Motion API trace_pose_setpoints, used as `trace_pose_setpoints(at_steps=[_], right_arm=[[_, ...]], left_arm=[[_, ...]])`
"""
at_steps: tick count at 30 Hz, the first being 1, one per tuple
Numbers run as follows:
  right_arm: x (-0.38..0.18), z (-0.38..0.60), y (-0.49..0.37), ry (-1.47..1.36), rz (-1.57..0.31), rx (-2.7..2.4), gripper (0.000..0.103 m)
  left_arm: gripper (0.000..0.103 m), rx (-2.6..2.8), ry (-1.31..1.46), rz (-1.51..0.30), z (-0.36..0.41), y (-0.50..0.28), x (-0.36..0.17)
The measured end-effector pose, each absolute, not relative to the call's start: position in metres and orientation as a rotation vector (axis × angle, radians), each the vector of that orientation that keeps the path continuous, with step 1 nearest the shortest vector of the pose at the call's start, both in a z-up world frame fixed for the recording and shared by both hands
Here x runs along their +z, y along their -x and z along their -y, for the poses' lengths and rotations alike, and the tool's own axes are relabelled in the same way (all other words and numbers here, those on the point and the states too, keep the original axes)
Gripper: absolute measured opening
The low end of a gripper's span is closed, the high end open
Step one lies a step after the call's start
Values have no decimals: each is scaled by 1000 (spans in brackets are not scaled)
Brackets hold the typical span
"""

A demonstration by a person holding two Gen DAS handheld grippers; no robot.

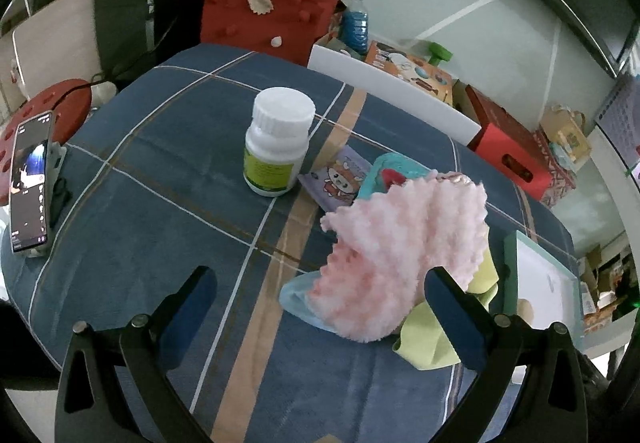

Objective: Organize soft objects
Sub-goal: 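Grasp the lime-green cloth with the right tool while the left reaches the pink towel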

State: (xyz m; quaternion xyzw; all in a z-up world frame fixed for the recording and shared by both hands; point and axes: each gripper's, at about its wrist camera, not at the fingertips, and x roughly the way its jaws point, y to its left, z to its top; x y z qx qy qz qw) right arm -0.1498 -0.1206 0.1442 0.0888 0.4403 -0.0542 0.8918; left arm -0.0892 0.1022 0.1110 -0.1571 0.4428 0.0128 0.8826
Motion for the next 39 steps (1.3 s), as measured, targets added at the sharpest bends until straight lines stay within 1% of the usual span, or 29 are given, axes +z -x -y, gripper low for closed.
trace_pose_setpoints(at_steps=[6, 13, 20, 34, 37, 39], right_arm=[[126, 118, 144, -201, -974, -58, 103], [107, 113, 134, -185, -1041, -34, 103], [97, 107, 130, -159, -1076, -10, 103], [83, 98, 122, -118, -1086, -11, 102], [81, 95, 121, -105, -1080, 6, 95], [77, 93, 120, -101, -1093, 23, 83]], left_arm=[[103, 10, 279, -936, -90, 85, 107], [103, 24, 228, -993, -88, 80, 98], [103, 29, 216, -1044, -90, 77, 91], [103, 36, 226, -1065, -94, 76, 88], [103, 37, 228, -1067, -94, 76, 88], [103, 37, 227, -1068, -94, 76, 88]])
